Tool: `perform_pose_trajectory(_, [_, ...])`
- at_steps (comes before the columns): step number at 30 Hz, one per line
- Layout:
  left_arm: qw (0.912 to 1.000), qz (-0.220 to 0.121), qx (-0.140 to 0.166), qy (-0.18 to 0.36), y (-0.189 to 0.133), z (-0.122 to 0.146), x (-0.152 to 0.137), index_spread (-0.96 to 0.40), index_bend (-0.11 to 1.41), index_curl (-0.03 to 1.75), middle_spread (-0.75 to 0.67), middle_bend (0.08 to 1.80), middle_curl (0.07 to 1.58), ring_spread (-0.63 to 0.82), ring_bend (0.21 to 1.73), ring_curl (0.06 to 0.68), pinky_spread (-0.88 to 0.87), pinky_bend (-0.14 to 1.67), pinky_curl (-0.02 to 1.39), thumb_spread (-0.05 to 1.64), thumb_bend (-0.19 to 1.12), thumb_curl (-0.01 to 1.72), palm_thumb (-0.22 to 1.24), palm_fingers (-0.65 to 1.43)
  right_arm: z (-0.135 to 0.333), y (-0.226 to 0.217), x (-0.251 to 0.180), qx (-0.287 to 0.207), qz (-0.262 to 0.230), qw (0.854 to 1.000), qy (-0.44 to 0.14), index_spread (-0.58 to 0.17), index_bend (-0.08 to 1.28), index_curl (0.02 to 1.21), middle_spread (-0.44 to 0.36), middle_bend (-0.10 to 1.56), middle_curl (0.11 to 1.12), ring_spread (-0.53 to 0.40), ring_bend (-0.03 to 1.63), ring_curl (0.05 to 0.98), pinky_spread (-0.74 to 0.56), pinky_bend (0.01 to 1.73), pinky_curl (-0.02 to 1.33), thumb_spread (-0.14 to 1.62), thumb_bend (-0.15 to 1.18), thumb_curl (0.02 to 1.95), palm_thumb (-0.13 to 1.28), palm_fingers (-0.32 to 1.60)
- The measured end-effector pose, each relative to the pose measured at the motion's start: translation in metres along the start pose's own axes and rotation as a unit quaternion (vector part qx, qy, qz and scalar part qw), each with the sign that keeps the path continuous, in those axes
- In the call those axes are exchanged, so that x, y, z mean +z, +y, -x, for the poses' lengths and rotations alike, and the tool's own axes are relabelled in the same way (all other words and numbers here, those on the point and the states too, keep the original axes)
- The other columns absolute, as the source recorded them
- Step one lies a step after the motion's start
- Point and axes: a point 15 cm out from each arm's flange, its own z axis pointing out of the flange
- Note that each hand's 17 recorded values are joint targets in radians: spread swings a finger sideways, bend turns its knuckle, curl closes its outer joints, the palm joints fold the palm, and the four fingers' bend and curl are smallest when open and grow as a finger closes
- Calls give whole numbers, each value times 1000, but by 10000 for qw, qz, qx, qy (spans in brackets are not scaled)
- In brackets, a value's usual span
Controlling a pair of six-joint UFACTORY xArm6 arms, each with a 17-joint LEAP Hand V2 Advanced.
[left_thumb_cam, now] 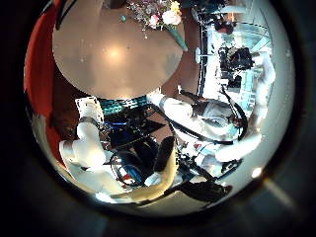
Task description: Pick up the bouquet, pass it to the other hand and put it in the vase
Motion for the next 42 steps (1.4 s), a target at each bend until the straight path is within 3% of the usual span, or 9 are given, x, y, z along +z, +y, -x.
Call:
perform_pose_trajectory(15, [9994, 52, 326, -47, -1, 4, 4, -15, 139, 227, 485, 174, 235, 606, 397, 234, 573, 198, 311, 942, -29, 311, 140, -83, -5, 23, -6, 332, -47, 9994, -39, -350, 154, 256, 75, 195, 336, 218, 398, 250, 383, 473, 311, 1063, -23, 261, 76, 28])
perform_pose_trajectory(25, [9959, 223, 859, -141, -1, 7, 10, -8, 152, 237, 485, 173, 235, 606, 390, 232, 573, 196, 309, 947, -24, 313, 150, -74, -12, 24, -4, 809, -90, 9966, -138, -323, 153, 258, 73, 210, 340, 200, 440, 256, 387, 445, 299, 1069, -23, 261, 78, 123])
perform_pose_trajectory(28, [9951, 272, 929, -216, 0, 11, 9, 0, 156, 244, 484, 174, 235, 606, 384, 230, 572, 195, 308, 962, -22, 313, 169, -67, -20, 10, 7, 848, 144, 9959, -274, -309, 156, 261, 65, 227, 346, 180, 471, 263, 386, 435, 294, 1071, -14, 267, 101, 185])
perform_pose_trajectory(36, [9923, 414, 1141, -230, 1, 15, 6, 15, 157, 259, 477, 181, 243, 595, 384, 230, 570, 195, 305, 999, -23, 312, 206, -49, -81, -57, 12, 1192, 282, 9898, -732, -310, 161, 269, 22, 258, 360, 91, 527, 278, 376, 408, 283, 1084, 48, 340, 425, 253])
perform_pose_trajectory(42, [9912, 490, 1216, -205, -3, 16, 7, 19, 157, 267, 477, 185, 251, 593, 382, 229, 569, 193, 303, 1017, -24, 312, 219, -46, -114, -103, 46, 1392, 533, 9846, -911, -301, 155, 272, -12, 325, 385, 28, 543, 281, 357, 365, 271, 1074, 4, 366, 505, 282])
